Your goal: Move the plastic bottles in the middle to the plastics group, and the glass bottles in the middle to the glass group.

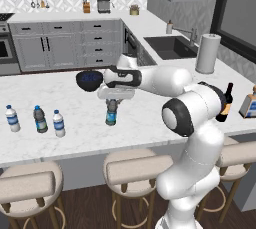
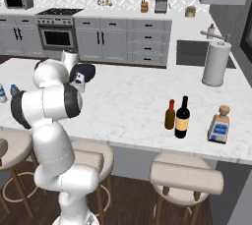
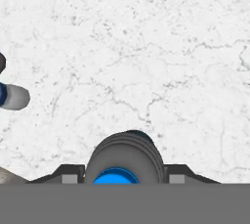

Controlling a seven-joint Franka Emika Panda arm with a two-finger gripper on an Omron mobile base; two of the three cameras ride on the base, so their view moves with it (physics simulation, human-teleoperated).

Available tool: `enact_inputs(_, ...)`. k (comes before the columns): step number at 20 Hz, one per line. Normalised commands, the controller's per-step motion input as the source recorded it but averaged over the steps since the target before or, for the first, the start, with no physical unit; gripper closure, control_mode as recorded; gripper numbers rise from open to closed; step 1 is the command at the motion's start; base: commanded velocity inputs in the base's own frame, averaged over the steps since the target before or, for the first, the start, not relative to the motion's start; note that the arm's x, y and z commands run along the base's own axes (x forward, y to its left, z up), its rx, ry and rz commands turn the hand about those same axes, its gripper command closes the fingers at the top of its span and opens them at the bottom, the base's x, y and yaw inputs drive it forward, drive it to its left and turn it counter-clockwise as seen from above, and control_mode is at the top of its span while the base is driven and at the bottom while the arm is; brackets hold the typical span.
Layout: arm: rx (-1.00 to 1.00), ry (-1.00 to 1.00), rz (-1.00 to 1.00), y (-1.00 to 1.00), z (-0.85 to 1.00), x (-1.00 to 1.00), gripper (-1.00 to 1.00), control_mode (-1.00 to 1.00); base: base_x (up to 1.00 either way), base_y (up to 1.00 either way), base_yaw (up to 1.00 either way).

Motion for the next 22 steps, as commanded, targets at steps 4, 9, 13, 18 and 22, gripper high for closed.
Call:
enact_inputs(4,0.05,0.00,0.09,0.74,0.03,-0.64,1.00,-1.00,0.00,0.00,0.00)
enact_inputs(9,0.02,0.00,0.02,0.88,0.11,-0.11,1.00,-1.00,0.00,0.00,0.00)
enact_inputs(13,0.00,-0.12,0.00,0.87,0.08,0.23,1.00,-1.00,0.00,0.00,0.00)
enact_inputs(18,0.00,-0.05,0.00,0.65,0.00,0.37,1.00,-1.00,0.00,0.00,0.00)
enact_inputs(22,0.00,-0.01,0.00,0.34,-0.03,0.28,1.00,-1.00,0.00,0.00,0.00)
